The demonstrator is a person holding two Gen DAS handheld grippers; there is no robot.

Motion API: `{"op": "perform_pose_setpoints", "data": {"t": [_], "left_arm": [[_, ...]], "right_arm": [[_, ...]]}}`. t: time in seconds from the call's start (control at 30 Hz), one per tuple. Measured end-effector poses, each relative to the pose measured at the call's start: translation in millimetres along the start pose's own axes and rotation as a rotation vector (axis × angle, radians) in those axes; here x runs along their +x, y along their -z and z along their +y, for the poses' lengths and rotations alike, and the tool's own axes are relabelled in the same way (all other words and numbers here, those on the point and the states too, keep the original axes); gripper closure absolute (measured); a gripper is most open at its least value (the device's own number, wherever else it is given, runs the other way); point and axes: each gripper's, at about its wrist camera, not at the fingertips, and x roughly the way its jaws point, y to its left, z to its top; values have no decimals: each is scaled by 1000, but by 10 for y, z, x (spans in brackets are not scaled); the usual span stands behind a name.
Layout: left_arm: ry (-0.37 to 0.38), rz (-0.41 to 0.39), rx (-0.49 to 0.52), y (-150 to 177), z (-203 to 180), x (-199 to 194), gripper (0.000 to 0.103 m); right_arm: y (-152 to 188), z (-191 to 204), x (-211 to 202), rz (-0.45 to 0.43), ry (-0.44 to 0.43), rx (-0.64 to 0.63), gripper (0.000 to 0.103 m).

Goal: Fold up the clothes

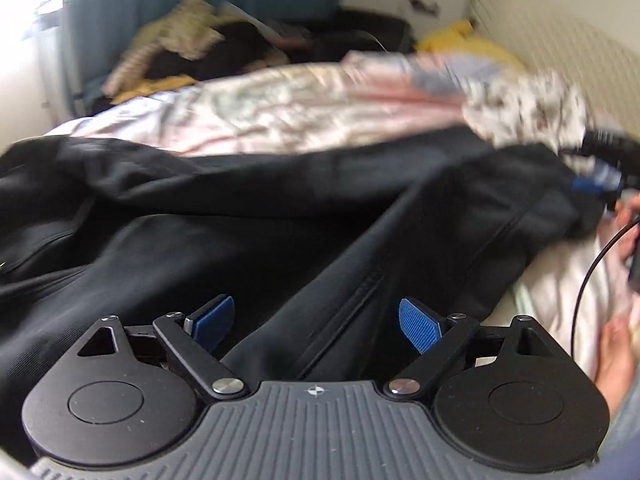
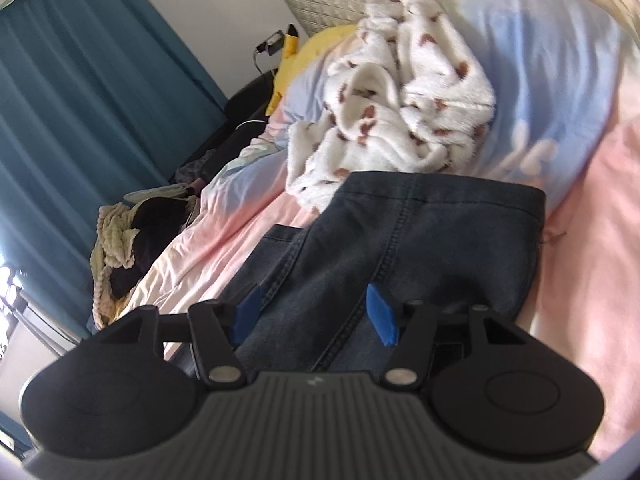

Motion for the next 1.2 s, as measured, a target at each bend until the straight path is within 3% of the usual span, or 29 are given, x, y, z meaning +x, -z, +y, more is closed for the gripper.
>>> {"op": "perform_pose_setpoints", "data": {"t": [0.23, 0.33, 0.43, 0.5, 0.63, 0.8, 0.97, 1.1, 1.2], "left_arm": [[22, 129, 50, -173, -67, 629, 15], [117, 111, -16, -195, 3, 663, 25], [144, 117, -45, -179, 8, 688, 42], [155, 126, -47, -191, -2, 678, 64], [167, 145, -61, -257, -58, 575, 87], [260, 161, 44, -202, -299, 272, 90], [339, 257, 106, 80, -567, 233, 90], [331, 313, 125, 307, -705, 379, 90], [310, 294, 132, 354, -746, 415, 88]], "right_arm": [[109, 124, 169, 19, -27, -56, 43], [129, 178, 225, 21, -52, -67, 42], [132, 220, 269, 25, -89, -64, 41], [130, 238, 283, 25, -100, -62, 38], [122, 245, 288, 32, -123, -43, 38], [108, 269, 236, 17, -144, -41, 37], [102, 261, 218, 24, -147, -23, 37], [88, 237, 197, 24, -147, -11, 37], [94, 221, 189, 26, -139, -5, 37]]}}
